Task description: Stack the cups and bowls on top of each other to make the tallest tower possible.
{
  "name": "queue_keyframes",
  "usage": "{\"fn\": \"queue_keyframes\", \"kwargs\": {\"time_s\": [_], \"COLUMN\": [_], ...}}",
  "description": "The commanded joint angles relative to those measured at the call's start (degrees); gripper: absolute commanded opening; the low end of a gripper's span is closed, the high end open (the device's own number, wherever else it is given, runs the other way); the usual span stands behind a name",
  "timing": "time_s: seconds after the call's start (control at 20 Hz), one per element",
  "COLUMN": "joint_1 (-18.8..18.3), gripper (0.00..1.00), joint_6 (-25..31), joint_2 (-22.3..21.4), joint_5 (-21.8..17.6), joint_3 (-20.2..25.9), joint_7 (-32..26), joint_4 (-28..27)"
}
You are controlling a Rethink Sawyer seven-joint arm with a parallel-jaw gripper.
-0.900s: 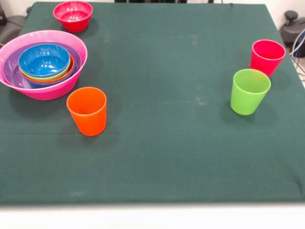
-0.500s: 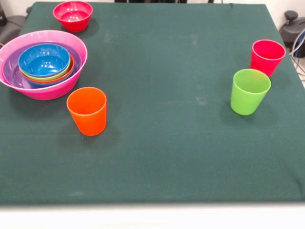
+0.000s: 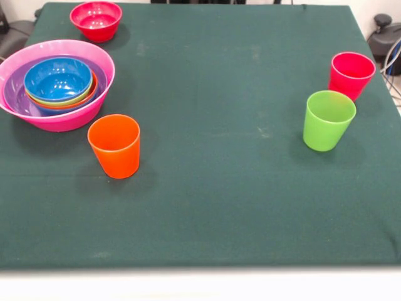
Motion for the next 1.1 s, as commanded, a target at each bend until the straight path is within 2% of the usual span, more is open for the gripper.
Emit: {"fn": "queue_keyframes", "kwargs": {"time_s": [0.05,0.55,1.1], "joint_1": [2.3,-1.5,-1.1], "gripper": [1.0,1.0,1.0], "joint_6": [0.5,-1.5,-0.7], "joint_2": [5.0,6.1,11.7], "joint_5": [-3.8,-0.9,-1.7], "joint_3": [-3.6,-1.1,-2.3], "joint_7": [4.9,2.6,3.5], "joint_4": [0.2,1.2,-3.5]}}
